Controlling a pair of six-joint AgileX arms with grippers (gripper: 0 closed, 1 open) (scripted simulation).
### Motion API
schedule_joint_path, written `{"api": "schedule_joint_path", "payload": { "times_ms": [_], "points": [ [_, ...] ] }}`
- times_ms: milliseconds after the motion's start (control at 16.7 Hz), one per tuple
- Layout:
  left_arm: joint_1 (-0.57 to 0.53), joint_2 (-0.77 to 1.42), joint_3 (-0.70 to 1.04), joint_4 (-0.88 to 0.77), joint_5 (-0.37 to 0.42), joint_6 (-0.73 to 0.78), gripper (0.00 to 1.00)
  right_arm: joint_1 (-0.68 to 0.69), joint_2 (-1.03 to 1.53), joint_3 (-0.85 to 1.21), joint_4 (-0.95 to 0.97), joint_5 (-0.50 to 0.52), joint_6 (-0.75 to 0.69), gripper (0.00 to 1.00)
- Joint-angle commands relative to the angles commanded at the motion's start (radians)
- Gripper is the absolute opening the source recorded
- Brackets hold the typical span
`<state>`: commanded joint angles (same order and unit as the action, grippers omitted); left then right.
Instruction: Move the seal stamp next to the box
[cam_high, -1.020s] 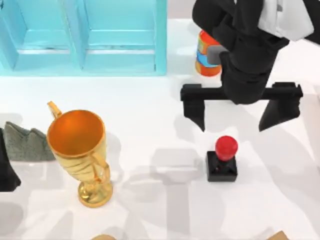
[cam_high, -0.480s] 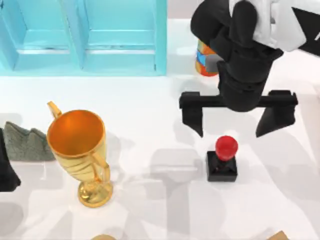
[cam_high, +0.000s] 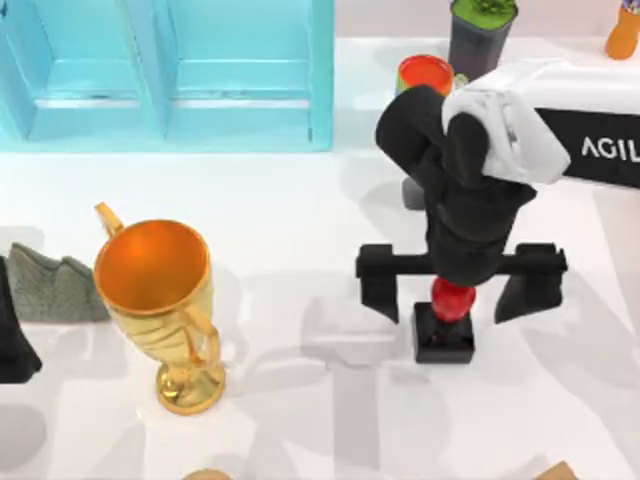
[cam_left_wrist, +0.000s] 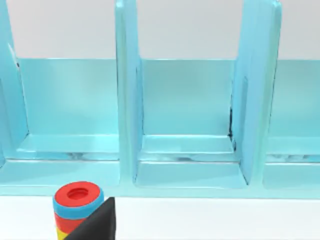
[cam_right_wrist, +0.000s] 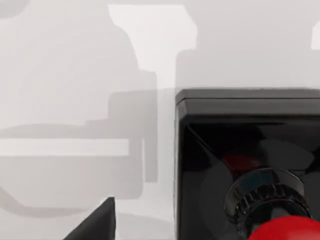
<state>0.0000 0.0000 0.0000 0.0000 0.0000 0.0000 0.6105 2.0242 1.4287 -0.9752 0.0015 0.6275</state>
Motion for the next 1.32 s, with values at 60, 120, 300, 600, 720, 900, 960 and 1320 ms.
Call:
{"api": "schedule_joint_path", "payload": {
  "times_ms": [60,120,300,600,720,900,960,1320],
  "points": [
    [0.0,0.0,0.0,0.0,0.0,0.0,1.0,0.0,0.0,-0.001,0.001,0.0,0.0,1.0],
    [0.0,0.0,0.0,0.0,0.0,0.0,1.0,0.0,0.0,-0.001,0.001,0.0,0.0,1.0],
    [0.0,0.0,0.0,0.0,0.0,0.0,1.0,0.0,0.0,-0.001,0.001,0.0,0.0,0.85],
    [0.0,0.0,0.0,0.0,0.0,0.0,1.0,0.0,0.0,-0.001,0.001,0.0,0.0,0.47],
    [0.0,0.0,0.0,0.0,0.0,0.0,1.0,0.0,0.0,-0.001,0.001,0.0,0.0,0.32],
    [0.0,0.0,0.0,0.0,0.0,0.0,1.0,0.0,0.0,-0.001,0.001,0.0,0.0,0.1],
    [0.0,0.0,0.0,0.0,0.0,0.0,1.0,0.0,0.0,-0.001,0.001,0.0,0.0,0.02],
    [0.0,0.0,0.0,0.0,0.0,0.0,1.0,0.0,0.0,-0.001,0.001,0.0,0.0,0.0]
  ]
}}
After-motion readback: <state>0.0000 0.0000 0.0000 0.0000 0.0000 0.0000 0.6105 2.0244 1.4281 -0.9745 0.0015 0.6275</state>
